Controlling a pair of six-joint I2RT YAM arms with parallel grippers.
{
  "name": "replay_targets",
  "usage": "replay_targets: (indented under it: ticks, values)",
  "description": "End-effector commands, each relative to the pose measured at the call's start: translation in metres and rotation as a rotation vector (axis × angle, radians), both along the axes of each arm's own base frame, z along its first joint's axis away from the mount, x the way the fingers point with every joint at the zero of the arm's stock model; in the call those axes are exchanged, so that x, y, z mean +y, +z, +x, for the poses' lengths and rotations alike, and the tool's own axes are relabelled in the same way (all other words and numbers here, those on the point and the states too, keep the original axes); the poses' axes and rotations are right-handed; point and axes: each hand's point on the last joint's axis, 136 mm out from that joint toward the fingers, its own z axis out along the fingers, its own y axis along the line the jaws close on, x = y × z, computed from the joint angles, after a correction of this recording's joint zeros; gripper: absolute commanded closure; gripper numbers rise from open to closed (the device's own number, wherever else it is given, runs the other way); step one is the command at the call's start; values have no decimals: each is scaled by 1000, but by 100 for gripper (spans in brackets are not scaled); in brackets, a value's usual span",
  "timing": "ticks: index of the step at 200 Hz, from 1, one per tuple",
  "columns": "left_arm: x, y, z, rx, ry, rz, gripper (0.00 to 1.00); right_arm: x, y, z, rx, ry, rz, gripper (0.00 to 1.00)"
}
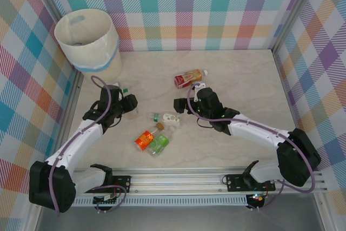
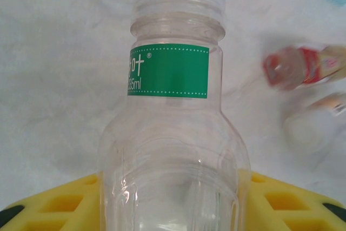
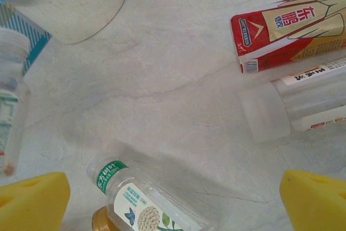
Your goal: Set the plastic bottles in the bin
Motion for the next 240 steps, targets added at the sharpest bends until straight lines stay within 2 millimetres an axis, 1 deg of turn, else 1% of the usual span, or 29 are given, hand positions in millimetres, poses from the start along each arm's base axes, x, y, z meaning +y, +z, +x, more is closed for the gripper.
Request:
replay_targets:
  ticks: [1,56,67,71,80,119,133,145,168,192,219,240]
  values:
    - [0,60,20,-166,20,-59,100,3,20,7,-38,-15,39,0]
    - [2,125,43,-345,9,-55,100,3,23,7,-43,-20,42,0]
    - [3,141,48,-393,9,-55,100,3,23,8,-45,-21,43,0]
    - [4,144,51,-403,10,-52,100,3,23,8,-44,-22,42,0]
    - [6,159,56,-438,15,-48,100,2,23,8,-46,-23,43,0]
    - [12,211,81,-537,10,-31,100,2,24,7,-45,-26,45,0]
    - [15,227,88,-568,9,-13,100,0,24,7,-47,-30,44,0]
    - [17,245,93,-608,12,12,100,-1,24,7,-49,-34,43,0]
    - [31,275,107,-676,61,69,100,-4,25,7,-52,-43,39,0]
    - [51,306,120,-742,120,122,100,-5,25,6,-52,-45,38,0]
    - [71,332,130,-814,188,206,100,-7,25,6,-51,-54,40,0]
    - [85,347,137,-848,220,269,100,-8,24,6,-50,-59,40,0]
